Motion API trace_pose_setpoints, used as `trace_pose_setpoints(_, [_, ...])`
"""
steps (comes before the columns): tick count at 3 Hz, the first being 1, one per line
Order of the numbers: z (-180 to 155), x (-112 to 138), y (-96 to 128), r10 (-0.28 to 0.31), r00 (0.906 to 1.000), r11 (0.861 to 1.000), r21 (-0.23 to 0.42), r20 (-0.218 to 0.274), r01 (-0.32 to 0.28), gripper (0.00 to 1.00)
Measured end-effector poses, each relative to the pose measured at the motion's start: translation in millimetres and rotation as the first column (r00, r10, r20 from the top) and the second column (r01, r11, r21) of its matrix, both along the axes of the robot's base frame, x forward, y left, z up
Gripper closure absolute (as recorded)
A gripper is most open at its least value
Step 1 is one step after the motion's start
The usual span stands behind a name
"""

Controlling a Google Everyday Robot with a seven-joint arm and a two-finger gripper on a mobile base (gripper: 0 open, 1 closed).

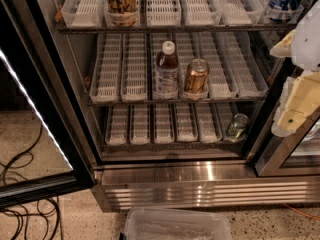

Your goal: Pick blue plastic bottle from middle shelf of fridge

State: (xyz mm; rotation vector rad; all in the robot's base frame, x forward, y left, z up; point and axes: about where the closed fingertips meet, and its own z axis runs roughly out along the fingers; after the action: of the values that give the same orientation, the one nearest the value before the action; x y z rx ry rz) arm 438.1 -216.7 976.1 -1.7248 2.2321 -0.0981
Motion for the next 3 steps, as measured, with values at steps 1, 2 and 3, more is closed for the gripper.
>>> trace_pose_setpoints(1, [0,0,0,0.0,1.0,1.0,0.0,0.0,0.0,0.0])
trace_pose_setpoints(2, [-13,10,34,0.052,0.9981,0.997,0.048,0.033,-0.054,0.0])
trace_pose_setpoints(3, [-13,10,34,0.052,0.9981,0.997,0.048,0.033,-0.054,0.0])
